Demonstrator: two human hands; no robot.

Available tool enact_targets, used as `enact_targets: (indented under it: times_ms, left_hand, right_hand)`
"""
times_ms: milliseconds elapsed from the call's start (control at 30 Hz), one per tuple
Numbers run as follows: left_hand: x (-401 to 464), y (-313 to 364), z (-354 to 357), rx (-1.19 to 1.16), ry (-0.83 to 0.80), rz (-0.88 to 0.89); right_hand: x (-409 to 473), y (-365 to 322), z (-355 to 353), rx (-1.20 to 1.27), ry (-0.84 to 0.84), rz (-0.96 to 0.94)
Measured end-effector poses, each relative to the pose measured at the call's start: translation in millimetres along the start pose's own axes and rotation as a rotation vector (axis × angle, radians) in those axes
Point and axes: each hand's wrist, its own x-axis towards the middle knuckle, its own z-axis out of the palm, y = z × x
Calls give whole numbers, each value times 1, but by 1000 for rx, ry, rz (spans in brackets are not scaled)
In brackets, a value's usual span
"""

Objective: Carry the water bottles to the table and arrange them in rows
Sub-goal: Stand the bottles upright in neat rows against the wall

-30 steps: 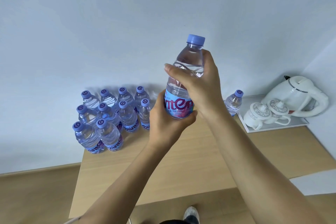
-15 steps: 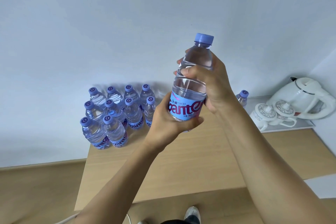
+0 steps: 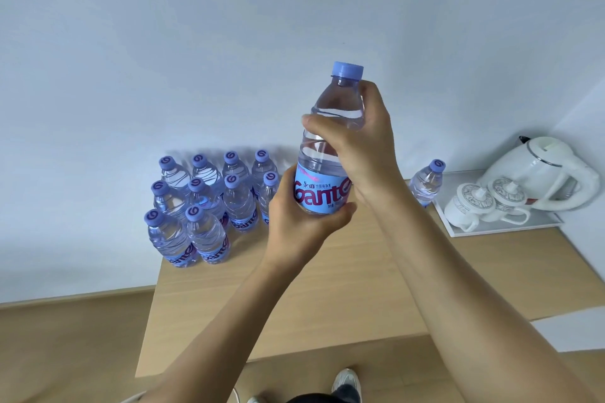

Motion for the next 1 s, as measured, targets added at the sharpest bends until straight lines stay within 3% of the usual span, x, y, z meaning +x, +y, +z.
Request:
enact_targets:
  times_ms: [400, 1000]
  left_hand:
    - [-2, -9, -24, -41, -126, -66]
    - [-20, -41, -83, 7, -127, -231]
  right_hand:
    - [1, 7, 8, 175, -243, 28]
    - [-14, 44, 50, 33, -365, 203]
